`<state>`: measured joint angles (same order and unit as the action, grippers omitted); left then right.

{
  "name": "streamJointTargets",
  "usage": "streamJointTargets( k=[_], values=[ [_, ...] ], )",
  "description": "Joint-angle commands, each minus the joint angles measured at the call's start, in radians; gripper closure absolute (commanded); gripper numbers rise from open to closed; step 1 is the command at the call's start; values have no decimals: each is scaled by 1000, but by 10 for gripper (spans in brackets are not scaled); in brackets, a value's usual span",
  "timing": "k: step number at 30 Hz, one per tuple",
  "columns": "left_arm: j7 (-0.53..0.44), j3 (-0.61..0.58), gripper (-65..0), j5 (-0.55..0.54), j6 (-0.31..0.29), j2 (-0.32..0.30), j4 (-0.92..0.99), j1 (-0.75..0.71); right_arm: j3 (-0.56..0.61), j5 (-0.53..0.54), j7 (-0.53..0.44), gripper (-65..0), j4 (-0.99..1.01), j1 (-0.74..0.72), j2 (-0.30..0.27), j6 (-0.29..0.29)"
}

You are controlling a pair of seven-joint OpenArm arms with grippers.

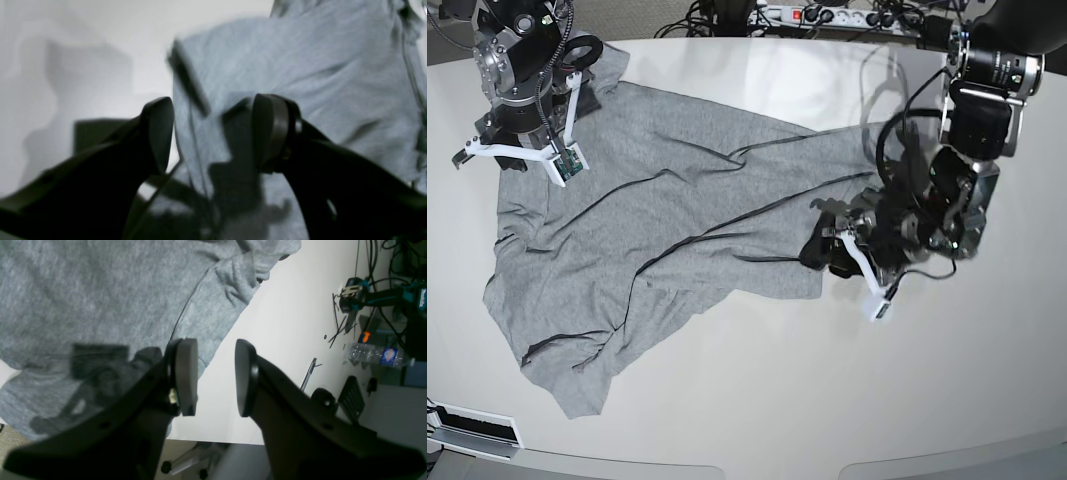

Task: Layout the t-shirt on the table in an organized manner, then fold the t-shirt properly
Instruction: 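Grasp the shirt edge with the left gripper and pull it outward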

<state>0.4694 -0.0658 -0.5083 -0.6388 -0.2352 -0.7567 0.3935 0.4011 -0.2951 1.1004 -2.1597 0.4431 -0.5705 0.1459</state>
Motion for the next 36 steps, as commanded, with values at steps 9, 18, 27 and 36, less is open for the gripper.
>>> streamJointTargets(
  k=[9, 18, 27, 36],
  values=[
    [-29, 2, -324, -3, -59, 32, 17, 51, -6, -16, -8, -212, -15, -2, -12, 15],
    [-123, 2, -85, 86, 77, 58, 17, 73, -6, -16, -8, -212, -15, 6, -12, 15],
    [-58, 31, 0, 77, 62, 43, 7, 170, -6, -19, -9, -212, -15, 8, -12, 15],
    [-18, 129, 0, 78, 63, -76, -55, 315, -6, -19, -9, -212, -15, 8, -12, 15]
  ],
)
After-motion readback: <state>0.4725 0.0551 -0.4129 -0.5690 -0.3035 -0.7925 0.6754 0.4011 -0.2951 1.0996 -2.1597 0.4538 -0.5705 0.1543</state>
